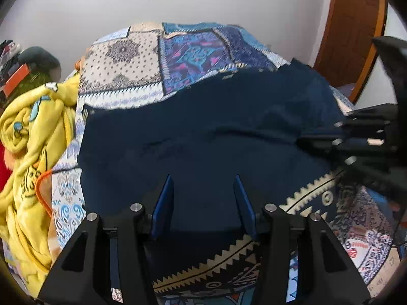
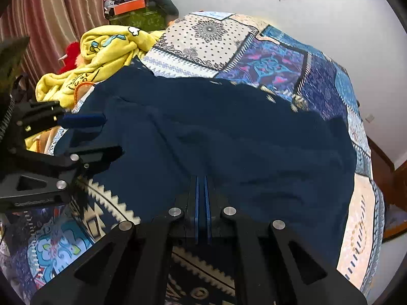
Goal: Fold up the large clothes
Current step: 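Fold the hoodie edge over with both grippers and release it, then grasp the navy hoodie edge with the left gripper while the right gripper grasps it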
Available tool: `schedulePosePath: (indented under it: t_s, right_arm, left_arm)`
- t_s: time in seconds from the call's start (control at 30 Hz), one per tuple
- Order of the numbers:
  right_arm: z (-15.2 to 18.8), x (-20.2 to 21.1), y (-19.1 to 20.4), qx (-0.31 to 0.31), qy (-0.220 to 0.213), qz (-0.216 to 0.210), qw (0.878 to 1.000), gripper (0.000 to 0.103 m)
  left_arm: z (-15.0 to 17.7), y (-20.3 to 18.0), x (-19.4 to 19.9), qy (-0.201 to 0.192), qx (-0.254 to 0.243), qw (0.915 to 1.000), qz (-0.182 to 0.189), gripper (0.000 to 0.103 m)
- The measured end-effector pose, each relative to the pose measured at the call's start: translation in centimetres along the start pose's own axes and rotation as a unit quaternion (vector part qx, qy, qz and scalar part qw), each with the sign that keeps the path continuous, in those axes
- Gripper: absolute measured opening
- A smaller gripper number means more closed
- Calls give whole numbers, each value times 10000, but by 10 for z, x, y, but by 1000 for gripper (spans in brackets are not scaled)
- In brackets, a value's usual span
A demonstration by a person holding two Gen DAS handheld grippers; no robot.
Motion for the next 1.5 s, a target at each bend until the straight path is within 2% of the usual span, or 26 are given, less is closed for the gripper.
schedulePosePath:
  t_s: [0.23, 0.33, 0.37, 0.4, 0.43, 0.47, 0.5, 0.57, 0.7, 0.8, 0.9, 1.07, 1.2, 1.37, 1.4, 1.5]
  right_arm:
    - [16, 1, -25, 109, 96, 825, 9965, 5]
    - [30, 0, -42, -2, 243, 1045, 9942, 13]
    - [35, 1, -47, -54, 240, 1064, 9940, 22]
    - [41, 4, -55, -128, 191, 1133, 9933, 38]
    - [44, 7, -59, -168, 148, 1225, 9922, 47]
    - [47, 10, -64, -213, 124, 1325, 9909, 64]
    - [50, 13, -69, -272, 103, 1367, 9902, 72]
    - [58, 16, -79, -461, 124, 1239, 9911, 72]
    - [67, 21, -91, -625, 167, 1336, 9889, 74]
    - [75, 26, -99, -879, 182, 1281, 9877, 75]
    - [80, 33, -103, -1084, 209, 1239, 9861, 75]
    - [77, 47, -95, -1025, 132, 1239, 9869, 75]
    - [63, 66, -76, -853, -159, 1079, 9904, 75]
    - [41, 80, -49, -607, -539, 859, 9930, 75]
    - [36, 81, -42, -558, -594, 800, 9935, 75]
    - [29, 76, -31, -452, -631, 692, 9946, 75]
  left_arm:
    - [15, 21, 1, 92, 211, 9992, -322, 55]
    - [26, 36, 4, 158, 322, 9983, -451, 55]
    - [30, 41, 5, 194, 377, 9979, -489, 55]
    - [34, 45, 6, 232, 414, 9974, -540, 55]
    - [40, 51, 6, 286, 445, 9966, -631, 55]
    - [44, 55, 6, 324, 468, 9960, -692, 55]
    - [48, 60, 6, 364, 505, 9953, -739, 55]
    - [59, 71, 8, 430, 665, 9936, -811, 55]
    - [74, 90, 16, 418, 938, 9894, -1024, 57]
    - [82, 104, 24, 379, 1172, 9862, -1105, 61]
    - [87, 113, 36, 309, 1288, 9827, -1295, 61]
    - [88, 118, 61, 174, 1400, 9798, -1416, 61]
    - [83, 106, 81, -16, 1582, 9810, -1122, 61]
    - [86, 84, 88, 0, 2047, 9783, -307, 62]
    - [87, 80, 86, 30, 2163, 9762, -126, 62]
    - [95, 71, 74, 208, 2648, 9626, 539, 62]
Point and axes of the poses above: each gripper's, at about its wrist camera, not at the fingertips, and x roughly against the way its jaws point, y to its left, z to its underside, the point moved 3 cm from there along -x, roughly the way its jaws point, and after that the axes turned 4 degrees about -y, right-handed, at the moved point
